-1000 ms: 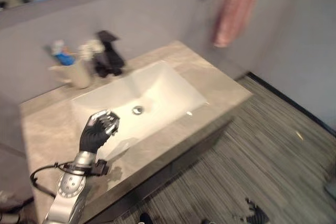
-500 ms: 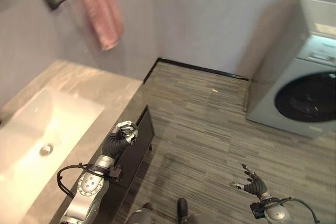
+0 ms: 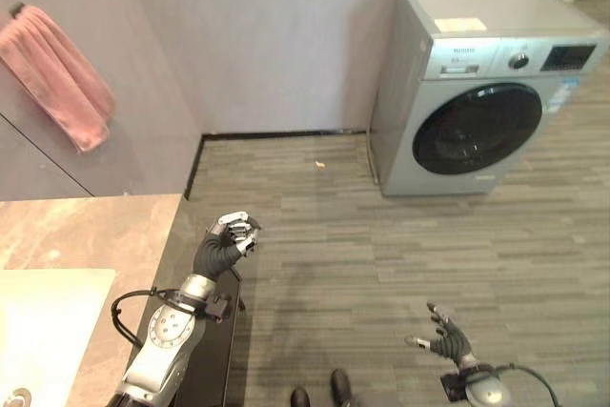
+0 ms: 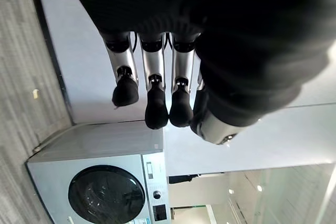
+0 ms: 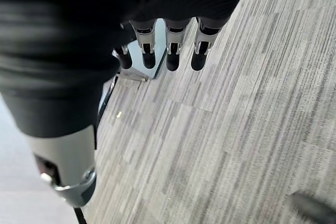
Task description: Put brush and paste in cup on sink, flatten towel.
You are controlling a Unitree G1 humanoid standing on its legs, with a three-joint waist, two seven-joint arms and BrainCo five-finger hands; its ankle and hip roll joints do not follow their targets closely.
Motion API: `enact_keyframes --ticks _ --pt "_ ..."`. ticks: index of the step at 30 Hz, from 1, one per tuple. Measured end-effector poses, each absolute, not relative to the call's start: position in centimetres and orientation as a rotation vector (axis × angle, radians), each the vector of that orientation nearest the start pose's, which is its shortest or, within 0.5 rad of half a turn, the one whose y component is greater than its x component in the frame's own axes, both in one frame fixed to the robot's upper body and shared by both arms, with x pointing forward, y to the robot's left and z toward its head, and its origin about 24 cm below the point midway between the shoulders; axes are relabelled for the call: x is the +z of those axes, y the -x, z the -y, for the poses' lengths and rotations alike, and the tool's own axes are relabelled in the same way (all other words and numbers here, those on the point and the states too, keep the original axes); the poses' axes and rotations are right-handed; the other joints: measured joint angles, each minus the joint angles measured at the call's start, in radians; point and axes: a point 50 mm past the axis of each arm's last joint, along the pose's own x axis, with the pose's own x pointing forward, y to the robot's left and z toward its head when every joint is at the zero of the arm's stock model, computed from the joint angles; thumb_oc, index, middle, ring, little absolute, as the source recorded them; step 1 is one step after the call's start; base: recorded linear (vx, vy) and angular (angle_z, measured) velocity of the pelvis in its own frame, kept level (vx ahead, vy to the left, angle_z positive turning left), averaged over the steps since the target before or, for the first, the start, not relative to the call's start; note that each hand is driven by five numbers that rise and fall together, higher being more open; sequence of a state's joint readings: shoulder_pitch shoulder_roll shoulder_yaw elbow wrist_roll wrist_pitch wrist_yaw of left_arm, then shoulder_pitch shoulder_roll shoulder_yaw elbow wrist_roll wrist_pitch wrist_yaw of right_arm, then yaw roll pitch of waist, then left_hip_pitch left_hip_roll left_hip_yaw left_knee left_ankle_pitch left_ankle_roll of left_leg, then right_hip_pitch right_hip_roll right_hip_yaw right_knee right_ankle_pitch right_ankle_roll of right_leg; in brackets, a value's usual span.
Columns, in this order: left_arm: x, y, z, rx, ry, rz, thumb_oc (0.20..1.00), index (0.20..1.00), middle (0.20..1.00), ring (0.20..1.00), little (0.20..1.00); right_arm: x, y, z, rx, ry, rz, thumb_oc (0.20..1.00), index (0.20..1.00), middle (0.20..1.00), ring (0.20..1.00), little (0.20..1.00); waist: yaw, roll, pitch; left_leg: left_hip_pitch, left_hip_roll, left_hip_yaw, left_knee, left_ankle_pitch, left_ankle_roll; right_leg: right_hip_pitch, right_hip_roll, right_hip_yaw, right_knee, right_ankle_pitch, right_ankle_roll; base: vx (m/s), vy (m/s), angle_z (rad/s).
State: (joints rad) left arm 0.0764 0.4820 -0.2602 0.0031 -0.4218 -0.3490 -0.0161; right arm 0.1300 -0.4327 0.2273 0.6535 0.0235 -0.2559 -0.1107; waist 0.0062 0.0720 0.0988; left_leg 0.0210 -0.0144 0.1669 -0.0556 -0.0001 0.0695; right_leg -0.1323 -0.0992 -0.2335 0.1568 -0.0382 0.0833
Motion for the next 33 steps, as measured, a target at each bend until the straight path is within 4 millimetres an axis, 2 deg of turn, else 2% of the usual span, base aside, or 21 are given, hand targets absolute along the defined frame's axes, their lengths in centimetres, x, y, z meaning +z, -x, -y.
enact_keyframes --ticks 2,3,4,5,6,8,10,12,14,15,17,18,20,22,25,27,30,31,33 --pt "3.5 -22.7 -19.4 -0.199 -0.038 0.071 0.200 0.200 0.200 0.200 0.200 -8.4 -16.5 24.4 0.019 0.455 -0.530 1.000 1.000 1.000 1.000 1.000 0.004 -0.018 0.002 0.018 -0.001 0.012 -0.005 -0.004 -0.010 0.047 -0.061 0.037 -0.046 0.035 0.052 0.07 -0.067 -0.26" --pt "2.7 -22.4 -20.1 -0.183 -0.068 0.026 0.200 0.200 0.200 0.200 0.200 -8.9 -15.8 24.1 0.021 0.439 -0.552 1.000 1.000 1.000 1.000 1.000 -0.002 -0.061 -0.001 0.028 -0.008 0.008 -0.004 -0.003 -0.027 0.095 -0.084 0.063 -0.093 0.056 0.084 0.08 -0.112 0.00" --pt "2.2 -22.2 -20.6 -0.167 -0.079 0.000 0.200 0.200 0.200 0.200 0.200 -9.3 -15.3 23.9 0.022 0.433 -0.570 1.000 1.000 1.000 1.000 1.000 0.001 -0.082 -0.005 0.033 -0.011 0.007 -0.004 -0.003 -0.037 0.119 -0.084 0.061 -0.118 0.044 0.074 0.06 -0.128 0.09" --pt "1.0 -21.7 -20.7 -0.150 -0.082 -0.052 0.200 0.200 0.200 0.200 0.200 -9.5 -14.9 24.2 0.013 0.435 -0.589 1.000 1.000 1.000 1.000 1.000 -0.001 -0.080 -0.008 0.040 0.003 0.005 -0.006 0.001 -0.049 0.138 -0.068 0.057 -0.142 0.052 0.064 0.04 -0.124 0.02" --pt "0.9 -21.7 -20.7 -0.150 -0.083 -0.057 0.200 0.200 0.200 0.200 0.200 -9.5 -14.9 24.2 0.013 0.435 -0.590 1.000 1.000 1.000 1.000 1.000 -0.002 -0.080 -0.009 0.041 0.004 0.005 -0.006 0.001 -0.050 0.139 -0.066 0.057 -0.143 0.053 0.064 0.03 -0.087 -0.01" --pt "-3.0 -19.6 -20.8 -0.092 -0.052 -0.231 0.200 0.200 0.200 0.200 0.200 -10.2 -13.8 24.8 0.000 0.450 -0.652 1.000 1.000 1.000 1.000 1.000 -0.011 -0.068 -0.024 0.049 0.033 0.004 0.000 -0.001 -0.070 0.154 -0.034 0.056 -0.151 0.047 0.053 0.01 -0.081 -0.03" --pt "-5.8 -18.0 -20.1 -0.076 -0.027 -0.376 0.200 0.200 0.200 0.200 0.200 -10.7 -13.0 25.4 -0.014 0.460 -0.705 1.000 1.000 1.000 1.000 1.000 -0.020 -0.058 -0.029 0.044 0.058 -0.019 0.003 0.010 -0.088 0.172 -0.004 0.036 -0.169 0.042 0.037 0.01 -0.201 0.22" --pt "-8.7 -17.1 -20.0 -0.017 -0.021 -0.522 0.200 0.200 0.200 0.200 0.200 -11.6 -12.0 26.0 -0.031 0.469 -0.778 1.000 1.000 1.000 1.000 1.000 -0.020 -0.058 -0.032 0.043 0.074 -0.031 0.016 0.012 -0.094 0.189 0.012 0.029 -0.180 0.043 0.020 0.01 -0.134 0.21" --pt "-11.2 -15.3 -20.3 0.027 -0.028 -0.674 0.200 0.200 0.200 0.200 0.200 -12.2 -11.4 26.6 -0.048 0.479 -0.835 1.000 1.000 1.000 1.000 1.000 -0.021 -0.051 -0.041 0.027 0.086 -0.047 0.019 0.013 -0.107 0.183 0.025 0.026 -0.176 0.038 0.006 0.05 -0.108 0.11" --pt "-11.9 -14.6 -20.4 0.032 -0.044 -0.727 0.391 0.391 0.391 0.391 0.391 -12.4 -11.0 26.9 -0.057 0.483 -0.865 1.000 1.000 1.000 1.000 1.000 -0.024 -0.050 -0.043 0.029 0.094 -0.049 0.019 0.015 -0.109 0.180 0.030 0.026 -0.175 0.037 0.001 0.08 -0.135 0.07" --pt "-13.5 -12.7 -20.7 0.054 -0.106 -0.843 0.887 0.887 0.887 0.887 0.887 -13.1 -9.5 27.6 -0.095 0.462 -0.942 1.000 1.000 1.000 1.000 1.000 -0.023 -0.042 -0.049 0.026 0.108 -0.051 0.017 0.011 -0.112 0.176 0.046 0.028 -0.164 0.032 -0.011 0.06 -0.078 0.00" --pt "-14.5 -11.3 -20.9 0.072 -0.126 -0.924 1.000 1.000 1.000 1.000 1.000 -13.3 -8.9 27.9 -0.151 0.414 -0.964 1.000 1.000 1.000 1.000 1.000 -0.025 -0.038 -0.055 0.026 0.111 -0.050 0.017 0.011 -0.113 0.166 0.048 0.030 -0.153 0.024 -0.022 0.05 -0.056 -0.05" --pt "-15.8 -8.6 -21.0 0.103 -0.133 -1.057 1.000 1.000 1.000 1.000 1.000 -13.5 -7.9 28.5 -0.254 0.318 -0.996 1.000 1.000 1.000 1.000 1.000 -0.033 -0.024 -0.067 0.019 0.121 -0.049 0.018 0.008 -0.115 0.142 0.052 0.032 -0.113 0.002 -0.035 0.05 -0.100 -0.06" --pt "-16.1 -7.5 -21.3 0.139 -0.129 -1.104 1.000 1.000 1.000 1.000 1.000 -13.7 -7.4 28.6 -0.282 0.276 -1.013 1.000 1.000 1.000 1.000 1.000 -0.038 -0.023 -0.074 0.009 0.127 -0.048 0.021 0.008 -0.115 0.113 0.060 0.034 -0.072 -0.015 -0.039 0.02 -0.104 -0.04" --pt "-15.5 -9.2 -21.6 0.229 -0.058 -1.014 1.000 1.000 1.000 1.000 1.000 -14.1 -6.9 27.9 -0.296 0.214 -1.034 1.000 1.000 1.000 1.000 1.000 -0.024 -0.029 -0.080 -0.013 0.136 -0.052 0.039 0.006 -0.113 0.063 0.061 0.033 0.011 -0.058 -0.053 0.01 -0.093 0.04" --pt "-14.9 -10.5 -21.5 0.227 -0.048 -0.952 1.000 1.000 1.000 1.000 1.000 -14.4 -6.2 27.8 -0.310 0.196 -1.057 1.000 1.000 1.000 1.000 1.000 -0.021 -0.038 -0.077 -0.023 0.143 -0.068 0.054 0.005 -0.112 0.042 0.065 0.026 0.064 -0.092 -0.066 0.01 -0.125 0.14" --pt "-14.8 -11.5 -21.3 0.213 -0.053 -0.929 1.000 1.000 1.000 1.000 1.000 -14.8 -5.2 28.0 -0.341 0.187 -1.109 1.000 1.000 1.000 1.000 1.000 -0.022 -0.045 -0.075 -0.044 0.148 -0.083 0.091 0.007 -0.115 0.025 0.066 0.012 0.112 -0.129 -0.085 0.00 -0.105 0.17" --pt "-14.8 -11.7 -21.3 0.203 -0.062 -0.932 1.000 1.000 1.000 1.000 1.000 -14.8 -5.1 28.1 -0.343 0.189 -1.116 1.000 1.000 1.000 1.000 1.000 -0.022 -0.045 -0.071 -0.044 0.149 -0.090 0.098 0.011 -0.120 0.023 0.066 0.007 0.119 -0.133 -0.087 -0.03 -0.103 0.18" --pt "-14.6 -12.3 -21.1 0.183 -0.080 -0.922 1.000 1.000 1.000 1.000 1.000 -15.0 -4.7 27.8 -0.346 0.181 -1.135 1.000 1.000 1.000 1.000 1.000 -0.025 -0.064 -0.058 -0.082 0.144 -0.110 0.155 0.052 -0.172 0.014 0.063 0.013 0.129 -0.145 -0.101 -0.04 -0.125 0.23"
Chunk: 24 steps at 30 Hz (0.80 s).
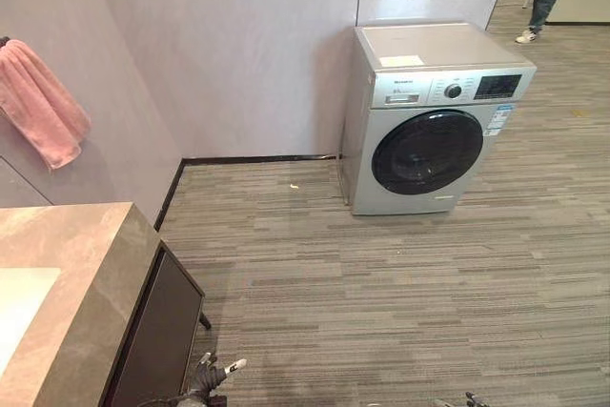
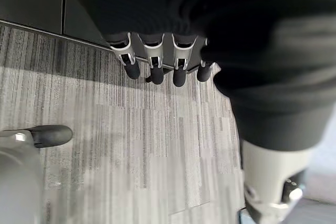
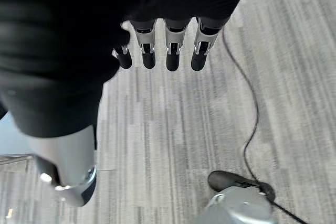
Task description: Put brush and paste in cup on sink, flatten towel.
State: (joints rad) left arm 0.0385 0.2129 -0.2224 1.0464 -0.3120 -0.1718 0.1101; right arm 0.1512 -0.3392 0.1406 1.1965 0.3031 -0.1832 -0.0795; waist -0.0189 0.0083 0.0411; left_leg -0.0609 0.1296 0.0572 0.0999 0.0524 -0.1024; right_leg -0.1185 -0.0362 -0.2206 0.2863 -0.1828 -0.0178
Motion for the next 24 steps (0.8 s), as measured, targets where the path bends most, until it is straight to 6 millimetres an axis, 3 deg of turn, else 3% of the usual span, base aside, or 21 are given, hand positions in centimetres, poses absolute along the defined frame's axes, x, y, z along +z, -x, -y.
enact_keyframes --ticks 2,4,5,6,8,9,13,15,17,19,20,21,22,23,24 --pt "-14.3 -13.2 -21.3 0.184 -0.086 -0.898 1.000 1.000 1.000 1.000 1.000 -15.2 -4.8 27.2 -0.337 0.165 -1.133 1.000 1.000 1.000 1.000 1.000 0.004 -0.034 0.021 -0.015 -0.015 -0.005 0.014 0.054 0.001 0.006 -0.012 0.013 -0.021 0.005 -0.010 -0.03 -0.143 0.19" --pt "-14.1 -14.1 -21.6 0.170 -0.119 -0.890 1.000 1.000 1.000 1.000 1.000 -15.6 -4.6 26.7 -0.338 0.154 -1.162 1.000 1.000 1.000 1.000 1.000 0.000 -0.071 0.045 -0.103 -0.031 -0.045 0.142 0.118 -0.062 0.011 -0.009 0.029 -0.038 0.016 -0.032 0.02 -0.101 0.30" --pt "-14.0 -14.5 -21.6 0.166 -0.126 -0.879 1.000 1.000 1.000 1.000 1.000 -15.7 -4.6 26.6 -0.340 0.153 -1.177 1.000 1.000 1.000 1.000 1.000 0.015 -0.087 0.061 -0.145 -0.033 -0.057 0.208 0.152 -0.073 0.014 -0.008 0.034 -0.053 0.021 -0.040 0.07 -0.066 0.02" --pt "-14.2 -14.1 -21.7 0.172 -0.123 -0.896 1.000 1.000 1.000 1.000 1.000 -15.6 -5.0 26.8 -0.342 0.162 -1.165 1.000 1.000 1.000 1.000 1.000 0.015 -0.094 0.074 -0.184 -0.031 -0.056 0.290 0.148 -0.061 0.022 -0.001 0.038 -0.066 0.029 -0.053 0.07 -0.036 -0.23" --pt "-14.3 -13.7 -21.7 0.178 -0.117 -0.905 1.000 1.000 1.000 1.000 1.000 -15.5 -5.3 26.9 -0.344 0.166 -1.162 1.000 1.000 1.000 1.000 1.000 0.008 -0.091 0.083 -0.202 -0.036 -0.041 0.340 0.117 -0.019 0.037 0.004 0.031 -0.077 0.038 -0.070 0.14 -0.002 -0.06" --pt "-14.2 -14.0 -21.7 0.187 -0.108 -0.898 1.000 1.000 1.000 1.000 1.000 -15.5 -5.5 27.1 -0.351 0.169 -1.161 1.000 1.000 1.000 1.000 1.000 0.004 -0.085 0.088 -0.205 -0.042 0.000 0.292 0.098 0.001 0.047 0.004 0.033 -0.093 0.039 -0.077 0.26 0.030 0.11" --pt "-14.1 -14.3 -21.8 0.234 -0.100 -0.889 1.000 1.000 1.000 1.000 1.000 -15.0 -6.8 27.9 -0.379 0.192 -1.129 1.000 1.000 1.000 1.000 1.000 0.010 -0.038 0.106 -0.201 -0.046 0.069 -0.080 0.106 -0.002 0.094 0.037 0.043 -0.193 0.075 -0.065 0.28 0.064 0.03" --pt "-14.4 -13.7 -22.0 0.250 -0.099 -0.917 1.000 1.000 1.000 1.000 1.000 -14.9 -7.7 27.9 -0.375 0.194 -1.107 1.000 1.000 1.000 1.000 1.000 0.026 -0.005 0.114 -0.203 -0.011 0.100 -0.145 0.114 -0.015 0.146 0.071 0.045 -0.235 0.076 -0.063 0.19 0.065 -0.22" --pt "-14.5 -13.5 -22.1 0.261 -0.096 -0.925 1.000 1.000 1.000 1.000 1.000 -14.9 -7.9 27.7 -0.365 0.195 -1.101 1.000 1.000 1.000 1.000 1.000 0.043 -0.001 0.114 -0.213 -0.001 0.120 -0.134 0.115 -0.014 0.179 0.079 0.048 -0.247 0.068 -0.078 0.29 0.125 -0.25" --pt "-14.5 -13.6 -22.2 0.265 -0.093 -0.924 1.000 1.000 1.000 1.000 1.000 -14.8 -8.5 27.6 -0.362 0.194 -1.085 1.000 1.000 1.000 1.000 1.000 0.047 -0.002 0.105 -0.216 -0.006 0.124 -0.125 0.115 -0.013 0.224 0.089 0.058 -0.274 0.057 -0.052 0.42 0.216 -0.22" --pt "-14.6 -13.1 -22.4 0.281 -0.089 -0.938 1.000 1.000 1.000 1.000 1.000 -14.9 -9.0 27.1 -0.349 0.188 -1.080 1.000 1.000 1.000 1.000 1.000 0.066 -0.012 0.092 -0.169 -0.031 0.116 -0.143 0.112 0.032 0.259 0.081 0.106 -0.280 0.035 -0.021 0.54 0.361 -0.73" --pt "-15.4 -10.3 -22.7 0.319 -0.073 -1.011 1.000 1.000 1.000 1.000 1.000 -15.6 -7.7 25.6 -0.307 0.180 -1.117 1.000 1.000 1.000 1.000 1.000 0.037 -0.052 0.004 -0.051 -0.124 0.111 -0.191 0.138 0.137 0.322 0.021 0.128 -0.237 -0.029 0.065 0.49 0.426 -0.72" --pt "-15.3 -10.7 -22.7 0.314 -0.077 -0.997 1.000 1.000 1.000 1.000 1.000 -15.8 -7.3 25.2 -0.298 0.167 -1.126 1.000 1.000 1.000 1.000 1.000 0.033 -0.065 -0.001 -0.034 -0.132 0.117 -0.190 0.114 0.162 0.296 0.007 0.129 -0.181 -0.034 0.081 0.54 0.481 -0.62" --pt "-14.9 -11.6 -22.9 0.296 -0.092 -0.960 1.000 1.000 1.000 1.000 1.000 -15.9 -7.6 24.4 -0.274 0.161 -1.111 1.000 1.000 1.000 1.000 1.000 0.040 -0.077 -0.009 -0.030 -0.143 0.154 -0.146 0.051 0.174 0.225 -0.026 0.131 -0.001 -0.050 0.114 0.36 0.417 -0.41" --pt "-14.8 -11.7 -22.9 0.292 -0.093 -0.948 1.000 1.000 1.000 1.000 1.000 -15.8 -7.8 24.2 -0.252 0.173 -1.102 1.000 1.000 1.000 1.000 1.000 0.040 -0.079 -0.011 -0.032 -0.145 0.170 -0.123 0.029 0.180 0.167 -0.045 0.128 0.114 -0.069 0.121 0.25 0.302 -0.46"
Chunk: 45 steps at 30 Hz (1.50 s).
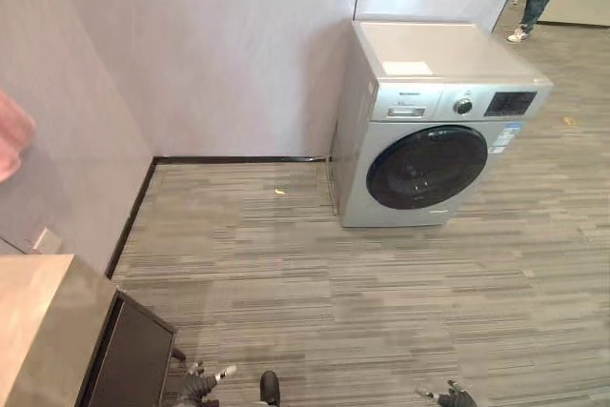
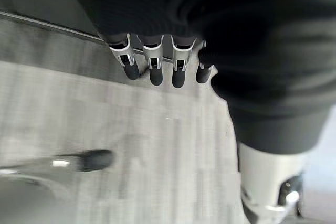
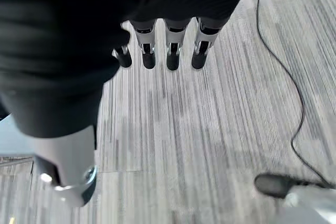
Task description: Put brush and paste in cup on sink, flatten towel.
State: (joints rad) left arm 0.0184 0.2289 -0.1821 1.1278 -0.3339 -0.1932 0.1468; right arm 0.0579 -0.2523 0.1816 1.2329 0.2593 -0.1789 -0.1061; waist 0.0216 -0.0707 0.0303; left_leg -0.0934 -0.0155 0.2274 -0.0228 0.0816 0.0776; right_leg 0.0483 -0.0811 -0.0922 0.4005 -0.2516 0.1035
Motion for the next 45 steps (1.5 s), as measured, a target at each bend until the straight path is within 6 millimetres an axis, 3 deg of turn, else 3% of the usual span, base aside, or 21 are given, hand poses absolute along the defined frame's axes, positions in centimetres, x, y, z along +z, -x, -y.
enact_keyframes --ticks 1,3,6,10,11,13,15,18,20,21,24,26,27,28,29,31,33,36,37,38,45 --pt "-14.6 -12.1 -22.9 0.288 -0.094 -0.932 1.000 1.000 1.000 1.000 1.000 -15.7 -8.4 24.0 -0.234 0.177 -1.084 1.000 1.000 1.000 1.000 1.000 -0.001 -0.002 -0.001 0.001 -0.014 -0.006 0.016 -0.027 0.009 -0.032 -0.020 0.000 0.061 -0.019 0.001 0.26 0.328 -0.22" --pt "-14.2 -13.5 -22.8 0.245 -0.136 -0.897 1.000 1.000 1.000 1.000 1.000 -15.7 -8.8 23.7 -0.189 0.213 -1.072 1.000 1.000 1.000 1.000 1.000 -0.006 -0.014 -0.002 0.005 -0.061 0.004 0.036 -0.065 0.031 -0.068 -0.078 0.003 0.139 0.010 0.019 0.22 0.270 0.11" --pt "-13.9 -14.5 -22.4 0.217 -0.146 -0.872 1.000 1.000 1.000 1.000 1.000 -15.5 -9.6 23.6 -0.184 0.212 -1.053 1.000 1.000 1.000 1.000 1.000 -0.002 0.003 0.007 0.024 -0.084 0.000 0.038 -0.081 0.052 -0.079 -0.108 0.005 0.197 0.034 0.050 0.13 0.187 0.09" --pt "-13.8 -14.7 -22.4 0.211 -0.153 -0.868 1.000 1.000 1.000 1.000 1.000 -15.2 -11.0 23.5 -0.176 0.214 -1.016 1.000 1.000 1.000 1.000 1.000 0.007 0.033 0.026 0.061 -0.086 0.003 0.050 -0.123 0.109 -0.096 -0.112 -0.001 0.267 0.118 0.073 0.15 0.195 0.05" --pt "-13.9 -14.7 -22.3 0.199 -0.162 -0.875 1.000 1.000 1.000 1.000 1.000 -14.9 -11.5 23.6 -0.178 0.214 -0.996 1.000 1.000 1.000 1.000 1.000 0.001 0.048 0.047 0.095 -0.087 -0.025 0.023 -0.142 0.127 -0.113 -0.092 0.007 0.325 0.116 0.061 0.20 0.174 -0.01" --pt "-13.9 -14.7 -22.1 0.172 -0.188 -0.876 1.000 1.000 1.000 1.000 1.000 -14.7 -12.0 23.5 -0.174 0.209 -0.969 1.000 1.000 1.000 1.000 1.000 -0.012 0.072 0.079 0.123 -0.074 -0.031 -0.003 -0.139 0.123 -0.189 -0.050 0.020 0.363 0.040 0.027 0.15 0.106 -0.08" --pt "-14.0 -14.6 -22.0 0.170 -0.186 -0.879 1.000 1.000 1.000 1.000 1.000 -14.7 -11.7 23.5 -0.173 0.207 -0.966 1.000 1.000 1.000 1.000 1.000 -0.021 0.085 0.103 0.156 -0.067 -0.020 -0.024 -0.141 0.122 -0.266 -0.092 -0.129 0.312 0.013 0.009 0.12 0.008 -0.13" --pt "-14.2 -14.1 -21.9 0.172 -0.181 -0.892 1.000 1.000 1.000 1.000 1.000 -15.0 -10.5 23.4 -0.167 0.208 -0.998 1.000 1.000 1.000 1.000 1.000 -0.044 0.078 0.114 0.183 -0.064 -0.033 -0.033 -0.151 0.079 -0.372 -0.070 -0.133 0.158 0.051 0.021 0.16 -0.022 0.11" --pt "-14.3 -13.9 -21.8 0.163 -0.179 -0.900 1.000 1.000 1.000 1.000 1.000 -15.1 -10.1 23.4 -0.169 0.208 -1.004 1.000 1.000 1.000 1.000 1.000 -0.055 0.059 0.111 0.199 -0.064 -0.043 -0.034 -0.158 0.057 -0.431 -0.064 -0.126 0.045 0.117 0.031 0.25 -0.073 0.28" --pt "-14.2 -14.1 -21.7 0.157 -0.181 -0.895 1.000 1.000 1.000 1.000 1.000 -15.1 -10.1 23.3 -0.167 0.205 -1.000 1.000 1.000 1.000 1.000 1.000 -0.070 0.043 0.107 0.224 -0.063 -0.072 -0.035 -0.171 0.050 -0.432 -0.062 -0.100 -0.117 0.206 0.031 0.34 -0.121 0.37" --pt "-14.3 -14.0 -21.7 0.158 -0.183 -0.899 1.000 1.000 1.000 1.000 1.000 -14.9 -10.6 23.1 -0.161 0.200 -0.979 1.000 1.000 1.000 1.000 1.000 -0.083 0.028 0.099 0.262 -0.057 -0.105 -0.032 -0.197 0.015 -0.407 -0.066 -0.046 -0.323 0.323 0.036 0.26 -0.098 0.37" --pt "-14.4 -13.7 -21.8 0.161 -0.186 -0.910 1.000 1.000 1.000 1.000 1.000 -15.0 -10.3 23.0 -0.162 0.198 -0.984 1.000 1.000 1.000 1.000 1.000 -0.094 0.012 0.092 0.300 -0.053 -0.125 -0.032 -0.216 -0.014 -0.362 -0.078 -0.050 -0.369 0.348 0.043 0.31 -0.121 0.43" --pt "-14.5 -13.5 -21.7 0.164 -0.181 -0.920 1.000 1.000 1.000 1.000 1.000 -15.1 -10.1 23.1 -0.162 0.199 -0.992 1.000 1.000 1.000 1.000 1.000 -0.095 0.012 0.089 0.327 -0.036 -0.143 -0.030 -0.243 -0.033 -0.343 -0.073 -0.034 -0.356 0.388 0.038 0.25 -0.121 0.74" --pt "-14.8 -13.3 -21.1 0.158 -0.165 -0.937 1.000 1.000 1.000 1.000 1.000 -15.2 -9.6 23.2 -0.162 0.202 -1.005 1.000 1.000 1.000 1.000 1.000 -0.113 0.055 0.073 0.343 0.020 -0.180 -0.009 -0.269 -0.057 -0.308 -0.009 0.011 -0.332 0.414 0.025 0.25 -0.136 0.87" --pt "-14.8 -13.5 -20.8 0.148 -0.162 -0.929 1.000 1.000 1.000 1.000 1.000 -15.2 -9.4 23.2 -0.162 0.202 -1.012 1.000 1.000 1.000 1.000 1.000 -0.114 0.052 0.074 0.348 0.027 -0.169 0.006 -0.258 -0.072 -0.295 0.006 0.031 -0.318 0.425 -0.043 0.25 -0.161 0.74" --pt "-14.8 -13.7 -20.3 0.141 -0.151 -0.927 1.000 1.000 1.000 1.000 1.000 -14.8 -10.6 23.7 -0.162 0.217 -0.984 1.000 1.000 1.000 1.000 1.000 -0.093 0.072 0.066 0.349 0.069 -0.142 0.037 -0.246 -0.088 -0.277 0.044 0.028 -0.318 0.406 -0.073 0.23 -0.166 -0.04" --pt "-14.9 -13.5 -20.4 0.148 -0.150 -0.935 1.000 1.000 1.000 1.000 1.000 -14.6 -11.6 23.8 -0.158 0.219 -0.963 1.000 1.000 1.000 1.000 1.000 -0.093 0.073 0.066 0.335 0.090 -0.168 0.088 -0.235 -0.107 -0.253 0.057 0.014 -0.321 0.386 -0.080 0.19 -0.142 0.09" --pt "-14.9 -13.8 -20.2 0.142 -0.141 -0.934 1.000 1.000 1.000 1.000 1.000 -14.4 -11.6 24.6 -0.159 0.239 -0.966 1.000 1.000 1.000 1.000 1.000 -0.089 0.061 0.059 0.314 0.120 -0.220 0.158 -0.194 -0.174 -0.208 0.070 -0.038 -0.317 0.337 -0.113 0.16 -0.159 0.42" --pt "-14.9 -13.8 -20.2 0.141 -0.141 -0.933 1.000 1.000 1.000 1.000 1.000 -14.4 -11.6 24.7 -0.158 0.241 -0.966 1.000 1.000 1.000 1.000 1.000 -0.089 0.061 0.058 0.314 0.121 -0.220 0.159 -0.190 -0.177 -0.207 0.071 -0.039 -0.316 0.335 -0.113 0.10 -0.101 0.34" --pt "-14.9 -13.7 -20.2 0.136 -0.143 -0.941 1.000 1.000 1.000 1.000 1.000 -14.3 -11.4 24.9 -0.160 0.248 -0.968 1.000 1.000 1.000 1.000 1.000 -0.095 0.064 0.047 0.301 0.136 -0.248 0.162 -0.176 -0.206 -0.202 0.075 -0.067 -0.320 0.320 -0.118 0.09 -0.097 0.32" --pt "-14.9 -13.9 -20.2 0.135 -0.144 -0.939 1.000 1.000 1.000 1.000 1.000 -13.9 -12.1 25.0 -0.145 0.258 -0.933 1.000 1.000 1.000 1.000 1.000 -0.087 0.070 0.044 0.272 0.178 -0.302 0.195 -0.139 -0.248 -0.186 0.103 -0.121 -0.310 0.274 -0.121 0.12 -0.116 0.24"
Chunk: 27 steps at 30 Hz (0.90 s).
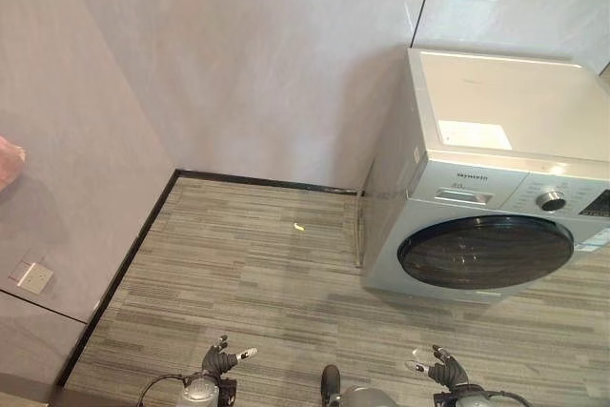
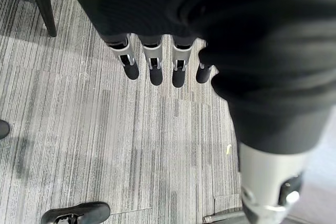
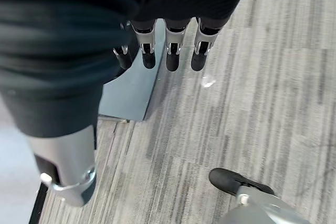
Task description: Put brush and paste in cup on sink, flatten towel.
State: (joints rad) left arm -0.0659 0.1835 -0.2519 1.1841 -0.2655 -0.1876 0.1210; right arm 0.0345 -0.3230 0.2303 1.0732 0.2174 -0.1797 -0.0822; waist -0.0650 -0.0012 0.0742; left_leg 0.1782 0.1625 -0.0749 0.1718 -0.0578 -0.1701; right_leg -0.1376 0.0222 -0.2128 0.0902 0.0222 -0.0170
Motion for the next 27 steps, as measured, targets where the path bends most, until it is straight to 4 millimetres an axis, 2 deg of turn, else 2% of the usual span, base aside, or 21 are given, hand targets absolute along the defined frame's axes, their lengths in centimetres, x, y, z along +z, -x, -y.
enact_keyframes --ticks 7,11,14,15,17,18,19,20,21,23,24,25,26,27 --pt "-14.8 -14.0 -20.4 0.132 -0.157 -0.942 1.000 1.000 1.000 1.000 1.000 -14.2 -11.0 24.9 -0.124 0.274 -0.960 1.000 1.000 1.000 1.000 1.000 0.000 -0.020 0.011 -0.039 0.010 -0.027 0.076 0.009 -0.007 -0.045 -0.018 -0.043 0.154 -0.115 -0.002 0.06 -0.077 0.21" --pt "-14.9 -13.8 -20.4 0.136 -0.152 -0.948 1.000 1.000 1.000 1.000 1.000 -13.8 -11.7 24.2 -0.045 0.325 -0.912 1.000 1.000 1.000 1.000 1.000 0.003 -0.028 0.019 -0.100 0.013 -0.034 0.181 0.014 -0.009 -0.053 -0.009 -0.043 0.161 -0.123 -0.015 0.03 -0.096 0.02" --pt "-14.7 -14.1 -20.3 0.135 -0.150 -0.937 1.000 1.000 1.000 1.000 1.000 -13.6 -11.7 23.6 -0.008 0.337 -0.890 1.000 1.000 1.000 1.000 1.000 0.021 -0.045 0.027 -0.182 0.010 -0.048 0.338 0.032 -0.025 -0.043 0.000 -0.043 0.138 -0.118 -0.014 -0.02 -0.117 0.02" --pt "-14.6 -14.4 -20.3 0.132 -0.148 -0.927 1.000 1.000 1.000 1.000 1.000 -13.5 -11.8 23.7 -0.004 0.346 -0.887 1.000 1.000 1.000 1.000 1.000 0.029 -0.049 0.036 -0.250 0.004 -0.073 0.430 0.092 -0.026 -0.034 0.019 -0.039 0.124 -0.122 -0.041 -0.06 -0.138 0.31" --pt "-14.0 -15.9 -20.0 0.127 -0.143 -0.881 1.000 1.000 1.000 1.000 1.000 -13.5 -11.5 24.1 -0.003 0.363 -0.895 1.000 1.000 1.000 1.000 1.000 0.040 -0.081 0.067 -0.384 -0.026 -0.089 0.620 0.187 -0.036 -0.035 0.008 -0.040 0.110 -0.101 -0.090 0.02 -0.107 0.38" --pt "-14.0 -16.1 -19.8 0.118 -0.143 -0.875 1.000 1.000 1.000 1.000 1.000 -13.4 -11.6 24.5 -0.005 0.379 -0.895 1.000 1.000 1.000 1.000 1.000 0.052 -0.082 0.081 -0.436 -0.035 -0.067 0.667 0.176 -0.013 -0.032 0.012 -0.043 0.107 -0.102 -0.095 0.11 -0.066 0.09" --pt "-14.0 -16.1 -19.7 0.119 -0.141 -0.877 1.000 1.000 1.000 1.000 1.000 -13.2 -11.8 24.7 -0.003 0.389 -0.884 1.000 1.000 1.000 1.000 1.000 0.052 -0.079 0.083 -0.459 -0.039 -0.046 0.655 0.201 -0.006 -0.034 0.016 -0.044 0.107 -0.103 -0.097 0.08 -0.009 -0.05" --pt "-13.9 -16.2 -20.1 0.131 -0.143 -0.874 1.000 1.000 1.000 1.000 1.000 -13.1 -12.0 24.7 -0.003 0.392 -0.875 1.000 1.000 1.000 1.000 1.000 0.052 -0.090 0.091 -0.479 -0.023 -0.021 0.683 0.213 0.010 -0.025 0.011 -0.051 0.096 -0.099 -0.103 0.13 0.045 0.37" --pt "-13.5 -16.9 -20.6 0.142 -0.148 -0.855 1.000 1.000 1.000 1.000 1.000 -13.2 -11.8 24.8 -0.013 0.389 -0.879 1.000 1.000 1.000 1.000 1.000 0.034 -0.108 0.101 -0.477 -0.001 0.074 0.564 0.141 0.051 0.018 -0.010 -0.095 0.026 -0.088 -0.085 0.14 0.080 0.55" --pt "-13.1 -17.7 -20.3 0.131 -0.145 -0.821 1.000 1.000 1.000 1.000 1.000 -13.3 -11.2 25.3 -0.036 0.393 -0.901 1.000 1.000 1.000 1.000 1.000 0.024 -0.103 0.103 -0.476 -0.002 0.162 0.368 0.112 0.060 0.042 -0.017 -0.102 -0.039 -0.079 -0.059 0.21 0.147 0.62" --pt "-13.1 -17.8 -20.0 0.124 -0.145 -0.819 1.000 1.000 1.000 1.000 1.000 -13.4 -10.9 25.6 -0.046 0.400 -0.919 1.000 1.000 1.000 1.000 1.000 0.027 -0.085 0.099 -0.468 0.007 0.204 0.180 0.115 0.055 0.047 -0.006 -0.108 -0.058 -0.100 -0.017 0.14 0.108 0.42" --pt "-13.0 -18.1 -19.4 0.111 -0.137 -0.806 1.000 1.000 1.000 1.000 1.000 -13.2 -11.0 26.2 -0.057 0.420 -0.919 1.000 1.000 1.000 1.000 1.000 0.035 -0.042 0.105 -0.470 0.043 0.198 -0.003 0.123 0.042 0.012 0.017 -0.119 0.010 -0.141 -0.023 0.14 0.091 0.30" --pt "-12.5 -18.9 -19.2 0.105 -0.134 -0.770 1.000 1.000 1.000 1.000 1.000 -13.1 -10.9 26.8 -0.061 0.444 -0.921 1.000 1.000 1.000 1.000 1.000 0.040 -0.018 0.111 -0.469 0.058 0.193 -0.140 0.142 0.016 -0.025 0.001 -0.102 0.102 -0.170 -0.025 0.21 0.149 0.10" --pt "-12.7 -18.5 -19.3 0.120 -0.128 -0.788 1.000 1.000 1.000 1.000 1.000 -13.1 -11.4 26.9 -0.068 0.456 -0.923 1.000 1.000 1.000 1.000 1.000 0.050 -0.012 0.141 -0.481 0.087 0.196 -0.178 0.157 0.019 0.015 0.017 -0.117 0.090 -0.148 -0.049 0.29 0.203 -0.04"
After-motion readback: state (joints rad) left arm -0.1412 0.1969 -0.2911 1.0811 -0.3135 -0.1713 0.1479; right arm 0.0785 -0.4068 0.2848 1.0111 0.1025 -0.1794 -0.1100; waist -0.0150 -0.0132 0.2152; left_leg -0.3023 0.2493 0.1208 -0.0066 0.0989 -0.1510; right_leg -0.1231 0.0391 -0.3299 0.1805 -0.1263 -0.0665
